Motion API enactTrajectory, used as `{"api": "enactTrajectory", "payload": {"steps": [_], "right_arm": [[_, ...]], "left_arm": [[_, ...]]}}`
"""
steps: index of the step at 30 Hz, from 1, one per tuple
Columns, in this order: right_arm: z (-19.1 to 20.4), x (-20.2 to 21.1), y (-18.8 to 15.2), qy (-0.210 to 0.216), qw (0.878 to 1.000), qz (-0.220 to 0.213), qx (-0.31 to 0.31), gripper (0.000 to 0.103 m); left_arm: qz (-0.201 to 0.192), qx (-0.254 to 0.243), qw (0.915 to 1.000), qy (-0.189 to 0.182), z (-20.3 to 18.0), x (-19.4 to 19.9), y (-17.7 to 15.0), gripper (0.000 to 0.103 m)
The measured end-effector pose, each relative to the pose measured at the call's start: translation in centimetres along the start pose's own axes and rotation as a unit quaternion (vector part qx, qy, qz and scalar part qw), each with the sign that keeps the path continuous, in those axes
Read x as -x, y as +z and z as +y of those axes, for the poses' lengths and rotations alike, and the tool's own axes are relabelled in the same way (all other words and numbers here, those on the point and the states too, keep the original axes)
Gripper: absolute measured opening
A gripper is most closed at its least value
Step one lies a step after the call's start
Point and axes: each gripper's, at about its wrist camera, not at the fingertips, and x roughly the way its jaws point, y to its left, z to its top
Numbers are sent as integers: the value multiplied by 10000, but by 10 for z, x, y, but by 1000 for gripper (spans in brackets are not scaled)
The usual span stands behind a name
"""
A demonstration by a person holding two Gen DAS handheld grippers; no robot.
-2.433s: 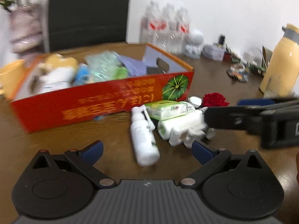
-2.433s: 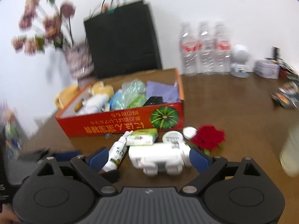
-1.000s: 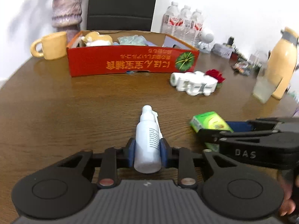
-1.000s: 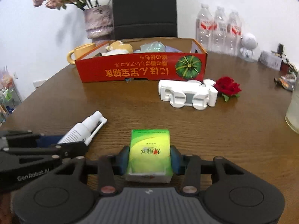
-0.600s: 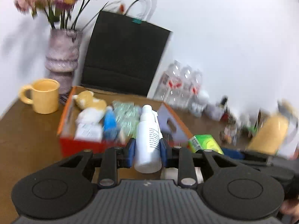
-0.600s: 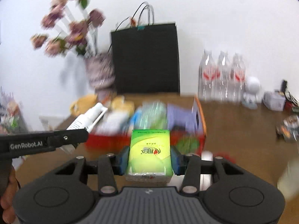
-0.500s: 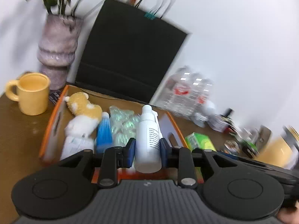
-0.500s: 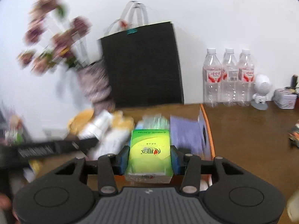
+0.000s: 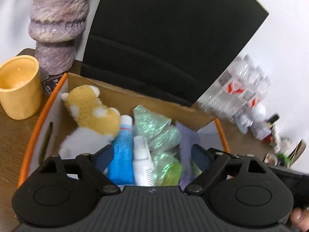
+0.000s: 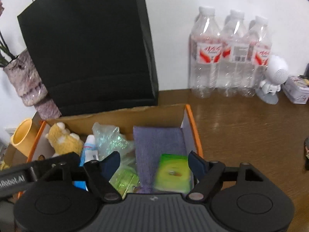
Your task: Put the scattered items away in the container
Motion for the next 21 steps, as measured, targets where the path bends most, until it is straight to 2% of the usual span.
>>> {"api": "enactTrajectory", "payload": {"steps": [3,6,7,9,16,21], "right_arm": [[4,1,-1,-30,9995,315,54,77],[10,2,-3,-5,9969,749,219,77],[12,5,-4,-3,9964,806,276,78],[13,13,-9,-40,9964,795,301,84],[21,43,-25,-102,9934,1061,421,85],[30,68,-40,-48,9938,1004,471,86]], "left_arm": [[185,-304,9991,237,-4,2,2,90],[291,-395,9976,478,-6,10,-1,103],[330,-420,9971,545,-7,14,-3,103],[407,-516,9956,662,-10,20,-6,103],[541,-922,9838,1440,-20,45,-25,103],[446,-962,9801,1681,-25,74,-38,103]]}}
